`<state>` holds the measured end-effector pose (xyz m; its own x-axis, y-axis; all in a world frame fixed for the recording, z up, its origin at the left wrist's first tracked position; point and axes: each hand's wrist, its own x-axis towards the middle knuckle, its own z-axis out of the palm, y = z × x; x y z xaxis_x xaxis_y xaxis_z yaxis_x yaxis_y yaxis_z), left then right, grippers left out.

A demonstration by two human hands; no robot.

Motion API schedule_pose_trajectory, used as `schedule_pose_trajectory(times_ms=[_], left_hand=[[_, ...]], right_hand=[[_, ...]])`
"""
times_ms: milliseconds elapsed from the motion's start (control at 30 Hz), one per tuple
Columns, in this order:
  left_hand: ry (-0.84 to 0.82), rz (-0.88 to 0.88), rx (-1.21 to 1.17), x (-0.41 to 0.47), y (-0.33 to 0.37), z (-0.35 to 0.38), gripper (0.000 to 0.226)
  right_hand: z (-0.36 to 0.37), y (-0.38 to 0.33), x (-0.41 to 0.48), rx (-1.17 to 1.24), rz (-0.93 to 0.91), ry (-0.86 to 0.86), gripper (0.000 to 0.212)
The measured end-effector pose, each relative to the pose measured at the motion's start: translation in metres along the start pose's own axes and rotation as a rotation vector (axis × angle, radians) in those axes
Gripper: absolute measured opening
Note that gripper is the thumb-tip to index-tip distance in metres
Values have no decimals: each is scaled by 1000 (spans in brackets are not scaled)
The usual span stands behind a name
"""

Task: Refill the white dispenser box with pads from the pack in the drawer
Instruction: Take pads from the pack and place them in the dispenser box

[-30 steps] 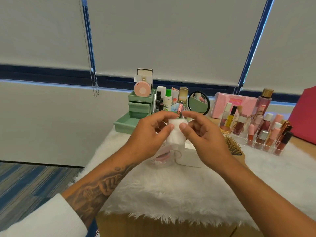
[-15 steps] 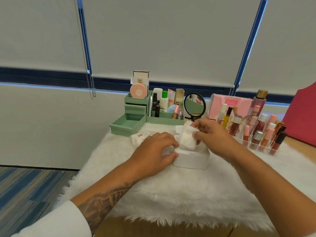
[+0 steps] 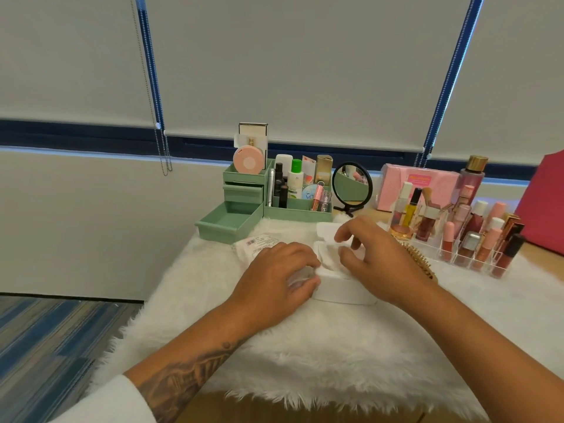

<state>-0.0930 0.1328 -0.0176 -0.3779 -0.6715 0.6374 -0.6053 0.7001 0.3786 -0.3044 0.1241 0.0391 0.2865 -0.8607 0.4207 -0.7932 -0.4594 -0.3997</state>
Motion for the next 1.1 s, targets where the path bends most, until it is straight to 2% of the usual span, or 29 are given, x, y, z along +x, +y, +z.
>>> schedule_pose_trajectory(times_ms=[67, 167, 300, 400, 600, 867, 933, 1100], left_hand=[[7, 8, -3, 0, -1, 1, 24], [10, 9, -15, 0, -2, 2, 25], [15, 18, -15, 0, -3, 2, 23], [12, 19, -15, 0, -4, 2, 25], [13, 15, -26, -1, -4, 2, 26], [-39, -13, -12, 0, 0, -3, 32], [-77, -5, 6, 0, -2, -9, 35], [-129, -12, 100, -6, -9, -32, 53]], right_hand=[[-2, 1, -10, 38, -120, -60, 10], [-1, 0, -19, -29, -203, -203, 31], [1, -2, -17, -209, -282, -260, 51], [6, -5, -13, -251, -347, -244, 44], [7, -4, -13, -174, -304, -245, 50], [6, 0, -9, -168, -217, -338, 79], [6, 1, -12, -154, -218, -311, 75], [6, 0, -18, -80, -172, -209, 47]])
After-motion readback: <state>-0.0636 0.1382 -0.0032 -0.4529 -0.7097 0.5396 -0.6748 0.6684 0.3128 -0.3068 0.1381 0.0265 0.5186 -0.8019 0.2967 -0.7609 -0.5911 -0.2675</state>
